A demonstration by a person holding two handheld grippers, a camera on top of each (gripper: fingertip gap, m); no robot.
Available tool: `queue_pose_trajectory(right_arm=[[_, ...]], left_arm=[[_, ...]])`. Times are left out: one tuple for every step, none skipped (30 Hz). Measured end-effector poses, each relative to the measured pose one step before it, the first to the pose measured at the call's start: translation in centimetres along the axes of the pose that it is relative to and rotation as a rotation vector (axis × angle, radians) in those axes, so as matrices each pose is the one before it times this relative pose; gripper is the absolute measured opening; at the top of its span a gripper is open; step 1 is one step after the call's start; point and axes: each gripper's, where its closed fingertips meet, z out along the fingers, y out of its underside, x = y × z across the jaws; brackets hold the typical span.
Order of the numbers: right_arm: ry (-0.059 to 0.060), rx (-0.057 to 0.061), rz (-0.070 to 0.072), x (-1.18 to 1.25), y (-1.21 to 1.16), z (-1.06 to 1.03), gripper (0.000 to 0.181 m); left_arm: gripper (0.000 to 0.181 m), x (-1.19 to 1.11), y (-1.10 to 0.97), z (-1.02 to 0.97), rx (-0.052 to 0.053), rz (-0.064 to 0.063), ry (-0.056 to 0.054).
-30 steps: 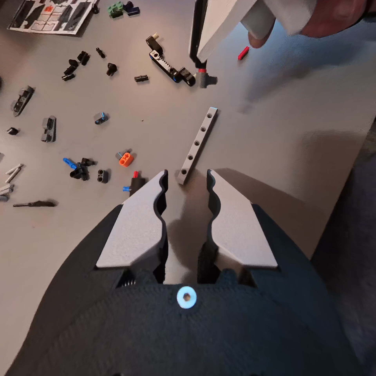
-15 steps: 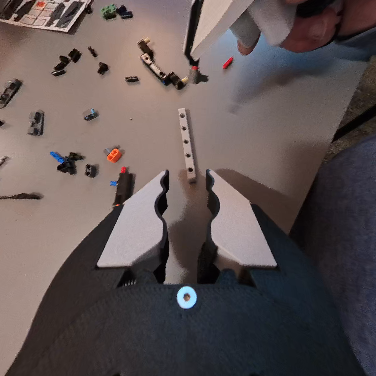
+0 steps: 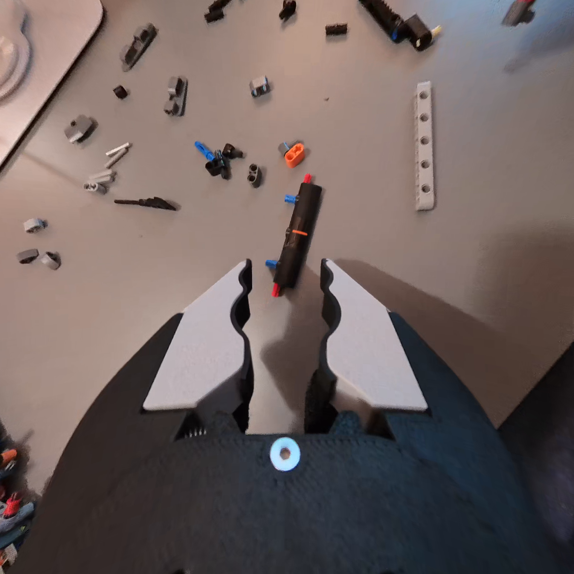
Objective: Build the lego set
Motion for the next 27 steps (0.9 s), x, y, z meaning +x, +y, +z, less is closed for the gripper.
queue_pose_trajectory(right_arm=[[0.0010,-0.0019,0.0037,0.079,0.154,-0.045,0.000],[-0.0023,0.0020,0.0044,-0.004,0.060,-0.028,0.000],[-0.0071,0.0066,0.0047,-0.124,-0.055,-0.015,0.000],[-0.0146,0.0096,0.0058,-0.253,-0.149,0.026,0.000],[-0.0224,0.0147,0.0085,-0.407,-0.268,0.081,0.000],[-0.0298,0.0203,0.0118,-0.514,-0.393,0.137,0.000],[-0.0350,0.0272,0.0160,-0.586,-0.502,0.194,0.000],[-0.0361,0.0374,0.0209,-0.562,-0.639,0.241,0.000],[-0.0373,0.0455,0.0236,-0.544,-0.740,0.229,0.000],[-0.0414,0.0492,0.0223,-0.583,-0.789,0.211,0.000],[-0.0379,0.0383,0.0217,-0.538,-0.634,0.193,0.000],[-0.0190,0.0254,0.0153,-0.275,-0.438,0.209,0.000],[-0.0155,0.0223,0.0054,-0.266,-0.383,0.197,0.000],[-0.0233,0.0231,0.0051,-0.398,-0.374,0.185,0.000],[-0.0281,0.0248,0.0088,-0.441,-0.377,0.141,0.000],[-0.0234,0.0201,0.0102,-0.328,-0.306,0.115,0.000],[-0.0212,0.0159,0.0079,-0.277,-0.240,0.075,0.000],[-0.0205,0.0121,0.0090,-0.239,-0.207,0.042,0.000],[-0.0161,0.0081,0.0085,-0.156,-0.121,0.040,0.000],[-0.0123,0.0106,0.0015,-0.132,-0.134,0.041,0.000],[-0.0104,0.0105,-0.0027,-0.113,-0.098,0.046,0.000],[-0.0068,0.0053,-0.0004,-0.061,-0.015,0.056,0.000],[-0.0071,-0.0008,0.0051,-0.028,0.085,0.056,0.000],[-0.0109,0.0036,0.0071,-0.069,0.014,0.038,0.000],[-0.0082,0.0057,0.0073,-0.035,-0.007,-0.011,0.000],[-0.0085,0.0035,0.0035,-0.045,0.002,-0.017,0.000],[-0.0064,0.0011,-0.0010,-0.059,0.013,-0.012,0.000]], left_arm=[[0.042,0.034,0.255,0.166,-0.0108,0.0010,0.0086],[0.042,0.061,0.014,0.065,-0.0018,0.0021,0.0023],[0.042,0.229,-0.298,-0.061,0.0122,0.0056,0.0051],[0.043,0.338,-0.544,-0.159,0.0192,0.0060,0.0050],[0.041,0.504,-0.812,-0.200,0.0291,0.0080,0.0101],[0.039,0.778,-0.934,-0.148,0.0312,0.0091,0.0247],[0.037,0.963,-0.969,0.023,0.0290,0.0058,0.0351],[0.036,1.060,-0.992,0.189,0.0286,0.0015,0.0392],[0.035,1.158,-0.960,0.345,0.0289,0.0026,0.0450],[0.034,1.039,-0.962,0.400,0.0322,-0.0089,0.0440],[0.033,0.897,-0.934,0.421,0.0373,-0.0209,0.0438],[0.032,0.880,-0.897,0.442,0.0382,-0.0290,0.0512],[0.031,0.662,-0.896,0.387,0.0391,-0.0294,0.0408],[0.030,0.620,-0.923,0.320,0.0410,-0.0253,0.0410],[0.029,0.425,-0.866,0.247,0.0374,-0.0265,0.0310],[0.028,0.198,-0.847,0.132,0.0377,-0.0261,0.0224],[0.027,0.097,-0.744,0.047,0.0347,-0.0278,0.0204],[0.024,0.115,-0.590,0.008,0.0287,-0.0270,0.0253],[0.022,0.053,-0.498,-0.012,0.0265,-0.0330,0.0230],[0.019,0.183,-0.457,-0.020,0.0261,-0.0329,0.0327],[0.016,0.295,-0.463,-0.051,0.0271,-0.0314,0.0383],[0.013,0.185,-0.506,-0.102,0.0322,-0.0282,0.0290],[0.010,0.132,-0.447,-0.094,0.0307,-0.0274,0.0253],[0.006,0.209,-0.234,-0.048,0.0176,-0.0220,0.0298],[0.006,0.084,-0.032,-0.016,0.0050,-0.0144,0.0181],[0.005,0.043,-0.037,-0.003,0.0053,-0.0064,0.0095],[0.005,0.106,-0.001,0.007,0.0023,0.0015,0.0074]])
